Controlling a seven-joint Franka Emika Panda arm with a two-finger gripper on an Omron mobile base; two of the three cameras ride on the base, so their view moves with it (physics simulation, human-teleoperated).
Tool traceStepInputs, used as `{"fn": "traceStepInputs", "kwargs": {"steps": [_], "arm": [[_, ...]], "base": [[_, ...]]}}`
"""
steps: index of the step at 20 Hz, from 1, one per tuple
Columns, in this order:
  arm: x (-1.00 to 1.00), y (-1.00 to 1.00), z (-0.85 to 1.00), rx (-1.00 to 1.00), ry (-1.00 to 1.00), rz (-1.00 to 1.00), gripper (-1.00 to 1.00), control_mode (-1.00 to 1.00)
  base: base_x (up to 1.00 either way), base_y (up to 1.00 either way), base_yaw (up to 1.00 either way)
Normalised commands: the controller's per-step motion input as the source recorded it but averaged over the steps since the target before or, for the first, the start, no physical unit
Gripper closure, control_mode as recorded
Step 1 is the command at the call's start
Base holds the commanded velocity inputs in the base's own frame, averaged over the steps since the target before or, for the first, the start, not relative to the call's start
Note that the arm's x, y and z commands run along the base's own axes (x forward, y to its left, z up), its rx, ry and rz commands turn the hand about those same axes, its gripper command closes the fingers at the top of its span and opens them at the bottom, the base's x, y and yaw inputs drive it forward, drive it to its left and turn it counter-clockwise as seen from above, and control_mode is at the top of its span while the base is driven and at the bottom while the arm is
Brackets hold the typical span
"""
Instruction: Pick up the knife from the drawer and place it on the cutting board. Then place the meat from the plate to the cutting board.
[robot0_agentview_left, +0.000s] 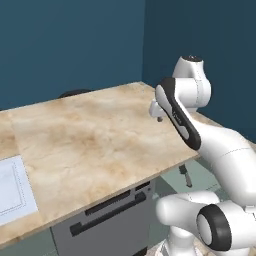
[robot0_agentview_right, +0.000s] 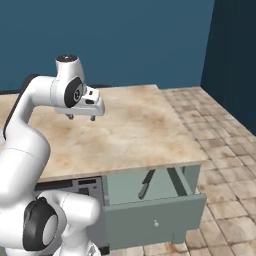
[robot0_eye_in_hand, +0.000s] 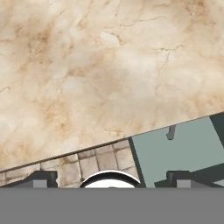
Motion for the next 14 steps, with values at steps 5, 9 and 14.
{"fn": "traceStepInputs", "kwargs": {"steps": [5,9,14], "arm": [[0.0,0.0,0.0,0.0,0.0,0.0,-1.0,1.0],[0.0,0.0,0.0,0.0,0.0,0.0,-1.0,1.0],[0.0,0.0,0.0,0.0,0.0,0.0,-1.0,1.0]], "base": [[0.04,0.03,-0.36],[0.12,0.1,-0.32],[0.07,0.21,-0.29]]}}
